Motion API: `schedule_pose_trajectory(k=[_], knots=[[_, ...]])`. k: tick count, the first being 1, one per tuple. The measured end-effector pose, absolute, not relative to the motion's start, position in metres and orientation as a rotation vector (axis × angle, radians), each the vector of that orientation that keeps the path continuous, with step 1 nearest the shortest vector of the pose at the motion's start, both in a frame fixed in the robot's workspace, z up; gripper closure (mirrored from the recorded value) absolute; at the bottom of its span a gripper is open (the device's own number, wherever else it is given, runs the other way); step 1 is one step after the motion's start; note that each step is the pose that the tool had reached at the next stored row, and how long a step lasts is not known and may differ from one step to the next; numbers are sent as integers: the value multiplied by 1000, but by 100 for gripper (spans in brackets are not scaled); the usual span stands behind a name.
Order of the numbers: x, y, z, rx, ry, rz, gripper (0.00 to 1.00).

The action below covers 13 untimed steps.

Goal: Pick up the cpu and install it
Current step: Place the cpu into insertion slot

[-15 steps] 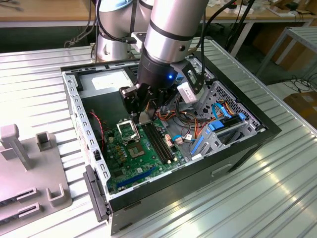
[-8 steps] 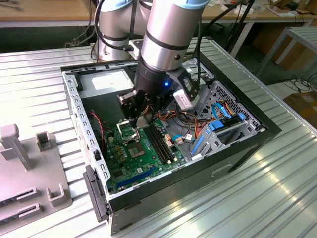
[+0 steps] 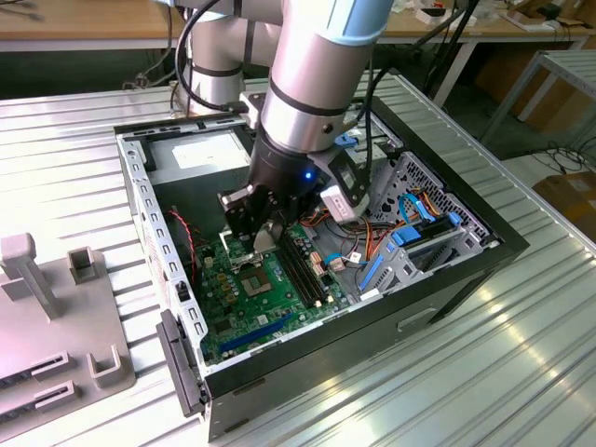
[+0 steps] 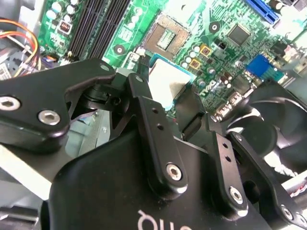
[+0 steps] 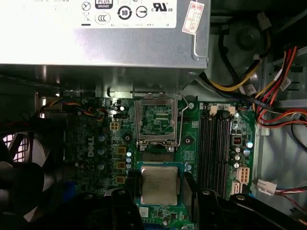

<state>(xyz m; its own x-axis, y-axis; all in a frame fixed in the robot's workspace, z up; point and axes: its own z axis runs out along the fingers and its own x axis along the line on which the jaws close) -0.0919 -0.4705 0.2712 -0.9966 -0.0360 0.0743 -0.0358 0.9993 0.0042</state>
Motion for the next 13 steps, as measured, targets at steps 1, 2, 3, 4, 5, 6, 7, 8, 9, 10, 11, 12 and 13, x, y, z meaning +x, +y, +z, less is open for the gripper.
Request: schedule_pose_trajectory(k=[1, 2, 3, 4, 5, 6, 7, 8, 9, 10, 11, 12, 13], knots=[[-92, -471, 269, 55, -3067, -4, 53], [-92, -471, 267, 54, -3067, -5, 53], [-92, -471, 265, 53, -3067, -5, 53], [-92, -471, 261, 52, -3067, -4, 53], [-92, -471, 259, 52, -3067, -5, 53], [-92, -471, 257, 52, -3067, -5, 53], [-92, -471, 255, 51, -3067, -5, 53], [-93, -471, 254, 51, -3067, -5, 53], [-93, -473, 251, 51, -3067, -4, 53], [-93, -473, 248, 51, -3067, -5, 53], [-93, -473, 246, 51, -3067, -5, 53], [-93, -473, 244, 51, -3067, -5, 53], [-93, -474, 243, 51, -3067, -4, 53]])
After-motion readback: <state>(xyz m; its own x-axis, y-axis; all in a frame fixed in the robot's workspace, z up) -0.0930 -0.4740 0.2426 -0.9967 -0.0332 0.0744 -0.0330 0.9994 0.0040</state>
